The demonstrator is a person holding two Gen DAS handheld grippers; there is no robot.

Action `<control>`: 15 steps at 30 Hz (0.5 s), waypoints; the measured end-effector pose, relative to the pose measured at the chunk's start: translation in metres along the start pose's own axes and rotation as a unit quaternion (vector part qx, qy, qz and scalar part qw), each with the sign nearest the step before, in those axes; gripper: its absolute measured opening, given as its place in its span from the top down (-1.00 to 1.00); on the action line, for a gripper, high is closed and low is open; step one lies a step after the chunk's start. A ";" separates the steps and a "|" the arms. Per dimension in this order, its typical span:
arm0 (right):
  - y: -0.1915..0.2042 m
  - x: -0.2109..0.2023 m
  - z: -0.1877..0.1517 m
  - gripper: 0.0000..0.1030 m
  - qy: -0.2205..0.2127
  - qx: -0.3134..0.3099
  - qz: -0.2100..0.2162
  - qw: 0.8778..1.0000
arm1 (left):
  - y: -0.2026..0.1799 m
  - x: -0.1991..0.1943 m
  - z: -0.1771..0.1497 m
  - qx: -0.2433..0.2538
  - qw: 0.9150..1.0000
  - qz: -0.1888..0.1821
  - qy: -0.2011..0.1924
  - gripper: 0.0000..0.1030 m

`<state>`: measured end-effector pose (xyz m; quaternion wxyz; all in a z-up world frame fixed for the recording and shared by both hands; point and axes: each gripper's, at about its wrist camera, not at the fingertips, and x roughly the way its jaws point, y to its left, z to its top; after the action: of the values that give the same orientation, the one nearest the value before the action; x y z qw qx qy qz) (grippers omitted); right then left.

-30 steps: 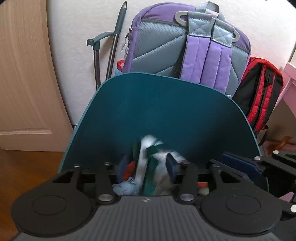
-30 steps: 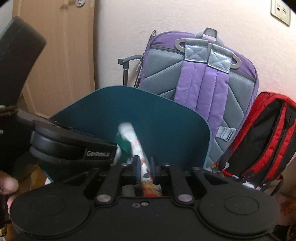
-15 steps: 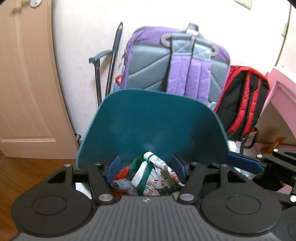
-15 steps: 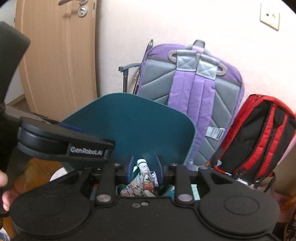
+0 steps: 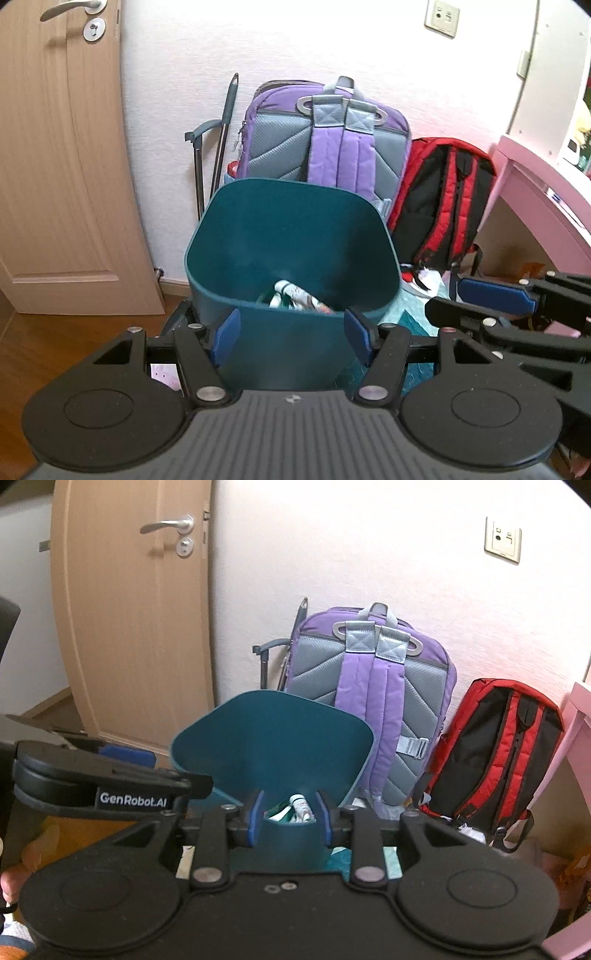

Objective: Collect trash
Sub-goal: 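Lower both tools back toward the trash pile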

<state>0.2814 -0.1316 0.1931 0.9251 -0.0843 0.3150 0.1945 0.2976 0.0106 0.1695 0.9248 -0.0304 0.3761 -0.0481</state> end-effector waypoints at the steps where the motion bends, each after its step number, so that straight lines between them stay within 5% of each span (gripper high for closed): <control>1: 0.001 -0.004 -0.003 0.39 -0.001 0.000 0.002 1.000 | -0.001 -0.004 -0.004 0.001 1.000 0.000 0.000 -0.19; 5: 0.003 -0.019 -0.016 0.29 -0.006 -0.001 0.016 1.000 | -0.002 -0.018 -0.022 0.005 1.000 -0.002 0.002 -0.48; 15: 0.001 -0.039 -0.062 0.13 0.003 0.010 0.044 0.999 | -0.003 -0.033 -0.071 0.015 1.000 -0.012 0.008 -0.64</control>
<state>0.2185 -0.1600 0.1683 0.9154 -0.0620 0.3232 0.2320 0.2248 0.0100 0.1419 0.9215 -0.0204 0.3823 -0.0653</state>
